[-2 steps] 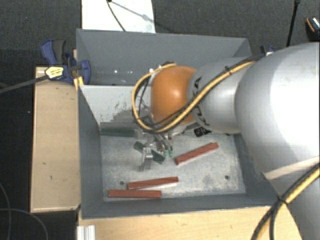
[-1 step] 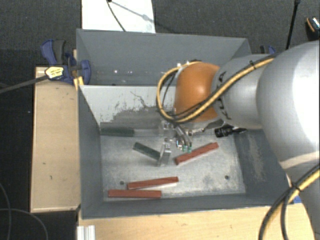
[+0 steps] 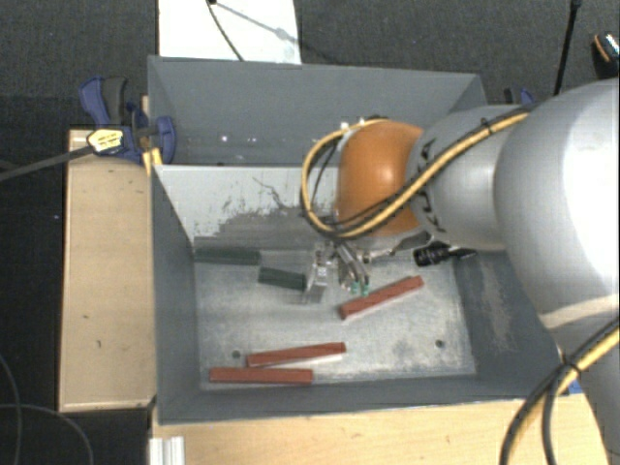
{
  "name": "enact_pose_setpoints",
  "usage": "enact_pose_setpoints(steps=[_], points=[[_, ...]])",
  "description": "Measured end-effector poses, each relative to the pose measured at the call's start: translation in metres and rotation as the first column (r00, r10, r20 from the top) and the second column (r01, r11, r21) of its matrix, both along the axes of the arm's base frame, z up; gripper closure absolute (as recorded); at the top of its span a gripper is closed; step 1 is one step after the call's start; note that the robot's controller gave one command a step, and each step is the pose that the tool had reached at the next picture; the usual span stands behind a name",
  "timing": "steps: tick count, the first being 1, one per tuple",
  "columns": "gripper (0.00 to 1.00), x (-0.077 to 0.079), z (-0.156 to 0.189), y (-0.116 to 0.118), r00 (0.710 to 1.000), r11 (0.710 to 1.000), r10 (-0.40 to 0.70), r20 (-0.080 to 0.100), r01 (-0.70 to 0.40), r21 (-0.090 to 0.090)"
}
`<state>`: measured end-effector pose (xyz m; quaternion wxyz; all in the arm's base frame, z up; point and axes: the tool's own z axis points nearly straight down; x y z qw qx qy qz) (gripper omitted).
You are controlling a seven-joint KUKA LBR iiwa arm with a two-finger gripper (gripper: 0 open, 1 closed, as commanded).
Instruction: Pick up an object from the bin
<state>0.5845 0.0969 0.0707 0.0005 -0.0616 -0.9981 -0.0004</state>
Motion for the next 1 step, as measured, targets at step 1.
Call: enact_pose_setpoints(steps=[1], points=[[1.00, -0.0064, 0.1413, 0.0068, 0.996, 0.996, 0.085, 0.012, -0.085, 0.000]])
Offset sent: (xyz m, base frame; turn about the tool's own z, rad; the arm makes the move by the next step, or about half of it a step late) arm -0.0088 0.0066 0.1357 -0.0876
